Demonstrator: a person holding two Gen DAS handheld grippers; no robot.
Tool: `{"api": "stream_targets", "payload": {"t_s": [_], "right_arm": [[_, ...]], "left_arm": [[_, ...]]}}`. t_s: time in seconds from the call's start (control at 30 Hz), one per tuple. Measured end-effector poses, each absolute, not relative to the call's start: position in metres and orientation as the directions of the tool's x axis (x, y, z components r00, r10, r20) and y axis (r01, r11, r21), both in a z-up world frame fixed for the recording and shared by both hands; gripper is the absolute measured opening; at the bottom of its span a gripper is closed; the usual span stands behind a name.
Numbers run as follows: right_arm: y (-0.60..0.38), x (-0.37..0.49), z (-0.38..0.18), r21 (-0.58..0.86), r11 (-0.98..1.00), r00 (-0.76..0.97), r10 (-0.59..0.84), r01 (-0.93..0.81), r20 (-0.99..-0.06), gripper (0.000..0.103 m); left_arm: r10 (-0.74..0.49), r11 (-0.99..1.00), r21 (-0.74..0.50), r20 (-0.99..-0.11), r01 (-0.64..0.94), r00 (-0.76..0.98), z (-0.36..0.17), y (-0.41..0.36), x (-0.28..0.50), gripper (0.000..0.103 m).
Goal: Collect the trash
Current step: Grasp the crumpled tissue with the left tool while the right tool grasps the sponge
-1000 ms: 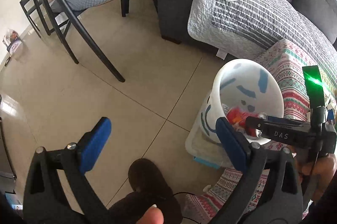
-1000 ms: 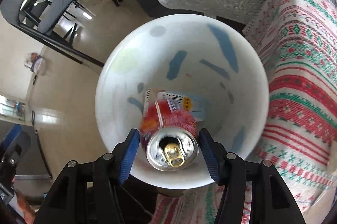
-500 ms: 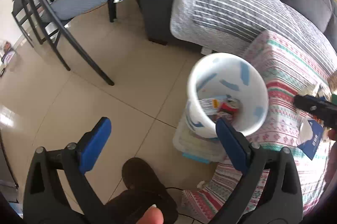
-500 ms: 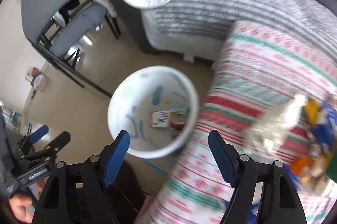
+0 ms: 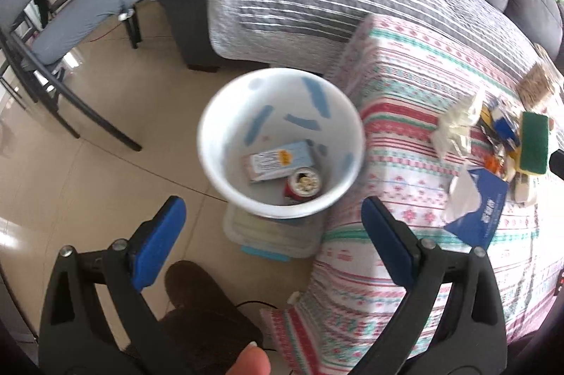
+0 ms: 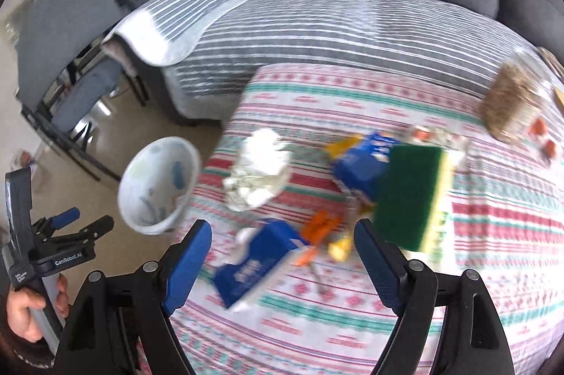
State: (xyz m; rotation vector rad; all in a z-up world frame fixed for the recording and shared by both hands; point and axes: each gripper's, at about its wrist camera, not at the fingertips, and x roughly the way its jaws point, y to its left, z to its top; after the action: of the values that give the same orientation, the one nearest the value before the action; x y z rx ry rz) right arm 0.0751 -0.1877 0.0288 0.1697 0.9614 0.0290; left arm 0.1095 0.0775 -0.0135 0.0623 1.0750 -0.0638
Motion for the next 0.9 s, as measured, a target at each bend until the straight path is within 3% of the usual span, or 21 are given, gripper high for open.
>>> {"api": "stream_targets", "payload": {"t_s": [0.47, 0.9], "right_arm": [[-0.277, 0.069, 0.014, 0.176, 0.950, 0.580, -0.006, 0.257, -0.815, 0.085], [-0.287, 0.085, -0.005, 0.177, 0.943, 0.546, -0.007, 0.283, -0.837, 0.085]], "left_arm": [[-0.077, 0.981, 0.016, -0.883, 0.194, 0.464, -0.021, -0.022, 0.140, 0.100], [-0.198, 0.961, -0.086, -0.877, 0.262, 0.438, -0.040, -0.070, 0.175, 0.100]]}}
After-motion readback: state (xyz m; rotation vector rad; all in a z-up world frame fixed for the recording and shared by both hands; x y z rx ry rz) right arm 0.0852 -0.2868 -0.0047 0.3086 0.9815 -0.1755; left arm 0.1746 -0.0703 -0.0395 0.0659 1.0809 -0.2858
